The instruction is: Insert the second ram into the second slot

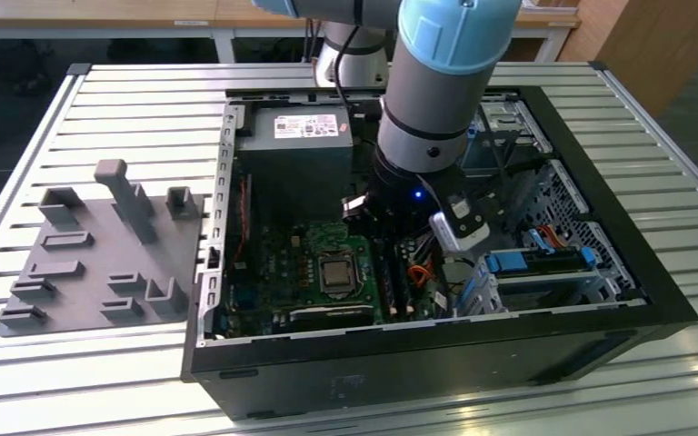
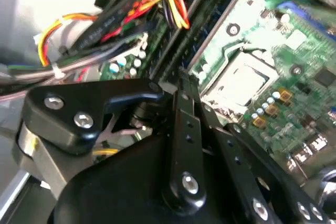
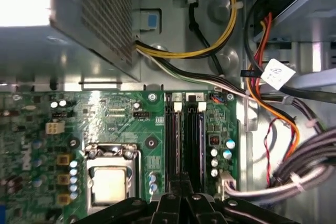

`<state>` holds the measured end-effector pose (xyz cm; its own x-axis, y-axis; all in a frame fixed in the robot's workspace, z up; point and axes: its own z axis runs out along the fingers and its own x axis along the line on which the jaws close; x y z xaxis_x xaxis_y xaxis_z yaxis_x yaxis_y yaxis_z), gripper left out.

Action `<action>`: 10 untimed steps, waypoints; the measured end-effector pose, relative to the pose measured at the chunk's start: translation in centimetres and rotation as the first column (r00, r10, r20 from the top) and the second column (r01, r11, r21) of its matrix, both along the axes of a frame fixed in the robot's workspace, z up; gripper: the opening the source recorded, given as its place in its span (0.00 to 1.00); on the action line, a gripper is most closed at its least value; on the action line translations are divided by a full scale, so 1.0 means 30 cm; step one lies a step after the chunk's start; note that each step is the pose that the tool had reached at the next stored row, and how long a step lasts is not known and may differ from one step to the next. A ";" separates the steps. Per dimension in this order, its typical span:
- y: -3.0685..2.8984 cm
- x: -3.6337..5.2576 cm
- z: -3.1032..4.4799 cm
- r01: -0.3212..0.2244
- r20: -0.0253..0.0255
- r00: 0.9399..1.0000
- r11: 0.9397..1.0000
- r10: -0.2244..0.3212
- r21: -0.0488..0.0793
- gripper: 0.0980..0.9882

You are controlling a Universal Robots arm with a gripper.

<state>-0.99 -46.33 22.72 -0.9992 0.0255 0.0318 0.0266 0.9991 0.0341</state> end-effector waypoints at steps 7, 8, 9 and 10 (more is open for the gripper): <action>0.000 0.000 0.061 0.000 0.000 1.000 1.000 0.000 0.000 0.01; 0.000 0.000 0.070 0.000 0.000 1.000 1.000 0.000 0.000 0.01; 0.000 0.000 0.076 0.000 0.000 1.000 1.000 0.000 0.000 0.01; 0.000 0.000 0.082 0.000 0.000 1.000 1.000 0.000 0.000 0.01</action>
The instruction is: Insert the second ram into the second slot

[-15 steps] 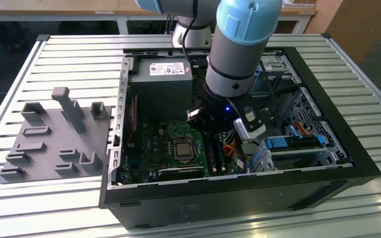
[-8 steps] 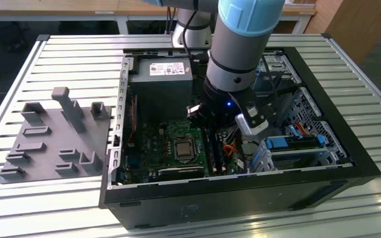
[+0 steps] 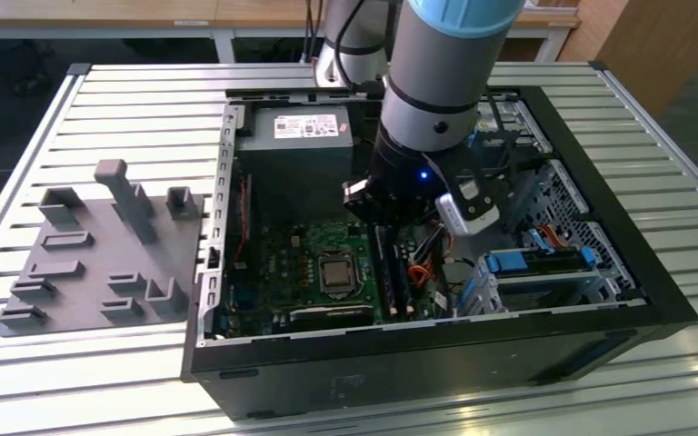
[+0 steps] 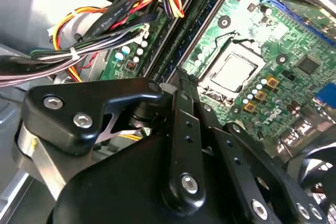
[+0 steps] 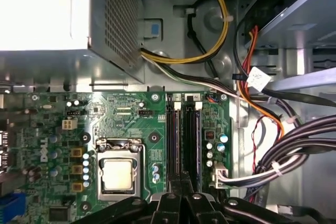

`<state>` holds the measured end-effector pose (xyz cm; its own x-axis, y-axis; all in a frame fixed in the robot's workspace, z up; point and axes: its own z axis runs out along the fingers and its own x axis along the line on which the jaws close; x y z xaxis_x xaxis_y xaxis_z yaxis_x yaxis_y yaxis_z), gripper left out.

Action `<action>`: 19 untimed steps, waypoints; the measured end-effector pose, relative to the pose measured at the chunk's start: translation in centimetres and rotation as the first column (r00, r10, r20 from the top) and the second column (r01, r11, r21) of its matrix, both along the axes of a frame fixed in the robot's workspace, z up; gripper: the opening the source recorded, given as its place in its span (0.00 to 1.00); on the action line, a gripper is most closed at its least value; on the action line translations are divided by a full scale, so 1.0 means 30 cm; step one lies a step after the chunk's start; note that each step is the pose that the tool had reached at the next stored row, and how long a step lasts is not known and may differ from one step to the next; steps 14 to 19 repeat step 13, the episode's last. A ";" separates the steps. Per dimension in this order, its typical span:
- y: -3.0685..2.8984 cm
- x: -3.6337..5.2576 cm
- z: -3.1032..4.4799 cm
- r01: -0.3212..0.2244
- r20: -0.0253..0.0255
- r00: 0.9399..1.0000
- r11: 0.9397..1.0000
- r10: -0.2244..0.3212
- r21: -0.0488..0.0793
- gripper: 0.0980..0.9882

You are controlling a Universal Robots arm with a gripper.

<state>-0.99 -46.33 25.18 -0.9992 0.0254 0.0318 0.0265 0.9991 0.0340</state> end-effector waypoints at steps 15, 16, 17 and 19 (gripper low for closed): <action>0.000 0.000 0.027 0.000 0.000 1.000 1.000 0.000 0.001 0.01; 0.000 0.000 0.027 0.000 0.000 1.000 1.000 0.000 0.001 0.01; 0.000 0.000 0.027 0.000 0.000 1.000 1.000 0.000 0.001 0.01; 0.000 0.000 0.027 0.000 0.000 1.000 1.000 0.000 0.001 0.01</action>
